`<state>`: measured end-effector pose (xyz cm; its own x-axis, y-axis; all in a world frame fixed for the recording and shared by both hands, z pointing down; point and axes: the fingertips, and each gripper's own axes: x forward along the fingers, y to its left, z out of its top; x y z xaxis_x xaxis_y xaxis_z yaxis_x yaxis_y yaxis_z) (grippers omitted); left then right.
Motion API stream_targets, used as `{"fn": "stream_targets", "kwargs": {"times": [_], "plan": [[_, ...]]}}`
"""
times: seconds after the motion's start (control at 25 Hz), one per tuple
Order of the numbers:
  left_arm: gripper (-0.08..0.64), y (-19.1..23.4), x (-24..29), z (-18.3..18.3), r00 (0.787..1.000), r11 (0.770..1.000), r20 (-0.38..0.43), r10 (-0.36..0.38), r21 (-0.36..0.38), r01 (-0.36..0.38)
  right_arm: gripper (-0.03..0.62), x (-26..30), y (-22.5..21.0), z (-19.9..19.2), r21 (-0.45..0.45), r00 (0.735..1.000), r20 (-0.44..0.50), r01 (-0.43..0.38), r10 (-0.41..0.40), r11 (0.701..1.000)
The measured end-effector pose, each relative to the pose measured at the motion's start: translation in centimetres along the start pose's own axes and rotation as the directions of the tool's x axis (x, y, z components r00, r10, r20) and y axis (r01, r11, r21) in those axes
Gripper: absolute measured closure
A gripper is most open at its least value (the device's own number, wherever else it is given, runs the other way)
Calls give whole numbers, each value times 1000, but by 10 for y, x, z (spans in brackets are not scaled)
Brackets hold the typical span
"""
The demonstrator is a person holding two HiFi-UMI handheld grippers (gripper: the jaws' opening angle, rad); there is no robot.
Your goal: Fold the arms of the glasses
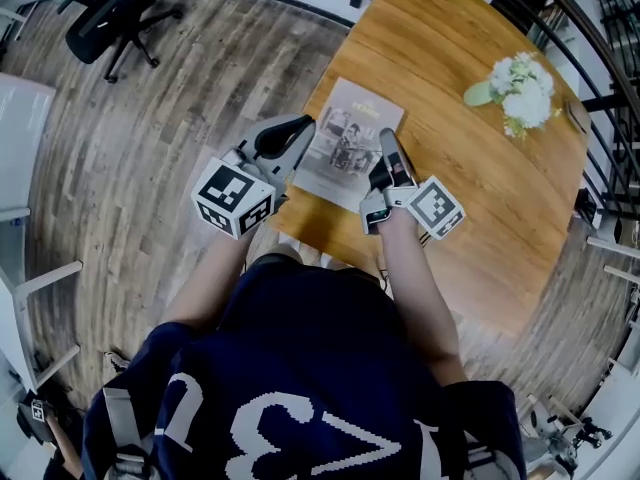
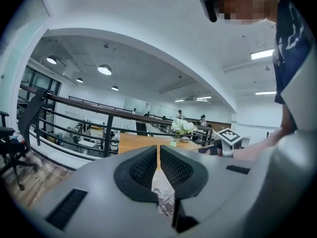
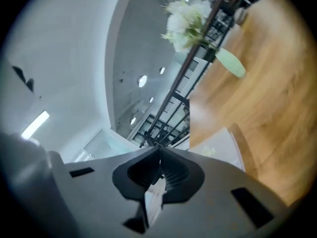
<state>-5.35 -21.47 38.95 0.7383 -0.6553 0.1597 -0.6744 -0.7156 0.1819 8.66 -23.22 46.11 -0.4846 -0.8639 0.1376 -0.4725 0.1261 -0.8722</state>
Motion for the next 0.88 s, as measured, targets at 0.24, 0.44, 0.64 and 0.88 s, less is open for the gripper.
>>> {"fn": "stream_targets", "kwargs": {"times": [0.24,0.44,0.64,0.88], "plan": [[529,8,1,48,993,995,99,68,71,-75,566,-24,69,67,-501,996,67,-20,62,865],[529,14,-5,88,975,985,190,116,102,-137,566,-47,111,102,-720,986,143,43,87,693],[529,12,-13,117,957,978,256,133,125,-169,568,-58,132,115,-783,977,196,101,89,614],[529,10,-16,127,947,971,285,148,141,-194,568,-59,147,118,-803,971,209,103,116,588]]}}
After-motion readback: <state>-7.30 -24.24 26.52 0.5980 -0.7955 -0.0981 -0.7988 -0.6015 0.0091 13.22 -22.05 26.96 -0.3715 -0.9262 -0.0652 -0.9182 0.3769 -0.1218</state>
